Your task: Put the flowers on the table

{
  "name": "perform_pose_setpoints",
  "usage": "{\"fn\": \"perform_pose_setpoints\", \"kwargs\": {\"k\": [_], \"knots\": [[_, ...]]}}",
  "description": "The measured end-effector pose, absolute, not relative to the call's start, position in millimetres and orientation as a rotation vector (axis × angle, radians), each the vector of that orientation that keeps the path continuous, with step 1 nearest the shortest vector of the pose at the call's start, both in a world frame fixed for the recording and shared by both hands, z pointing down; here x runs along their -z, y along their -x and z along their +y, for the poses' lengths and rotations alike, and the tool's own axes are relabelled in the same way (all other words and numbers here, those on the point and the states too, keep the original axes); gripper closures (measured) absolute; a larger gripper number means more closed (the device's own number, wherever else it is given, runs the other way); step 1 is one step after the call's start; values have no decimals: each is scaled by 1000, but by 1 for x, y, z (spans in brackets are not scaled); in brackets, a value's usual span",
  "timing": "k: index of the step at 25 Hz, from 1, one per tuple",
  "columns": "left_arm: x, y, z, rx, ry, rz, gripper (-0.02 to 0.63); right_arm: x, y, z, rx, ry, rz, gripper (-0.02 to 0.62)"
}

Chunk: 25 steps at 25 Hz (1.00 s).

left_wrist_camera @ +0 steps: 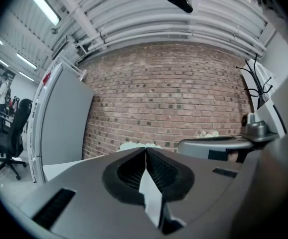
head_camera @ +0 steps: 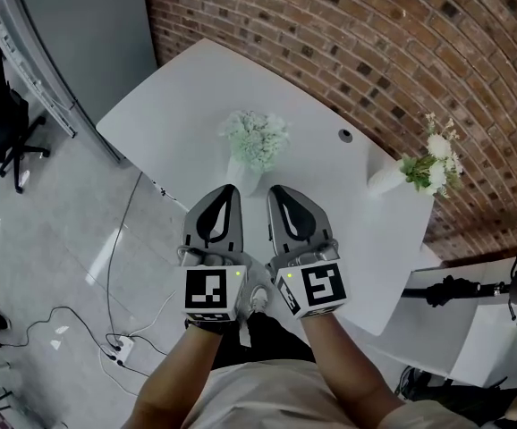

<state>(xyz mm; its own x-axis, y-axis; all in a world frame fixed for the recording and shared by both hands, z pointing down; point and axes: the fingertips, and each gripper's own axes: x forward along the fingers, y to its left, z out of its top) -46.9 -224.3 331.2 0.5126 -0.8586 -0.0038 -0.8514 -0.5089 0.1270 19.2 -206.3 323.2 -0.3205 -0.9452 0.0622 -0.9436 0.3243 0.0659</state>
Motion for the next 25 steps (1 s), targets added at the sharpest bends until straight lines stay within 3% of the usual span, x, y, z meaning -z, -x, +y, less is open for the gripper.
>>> {"fn": "perform_pose_setpoints", "kwargs": {"k": [25], "knots": [[-290, 15, -124, 66, -2571, -1820, 600, -286, -44, -122, 7, -1551, -2772, 574]]}}
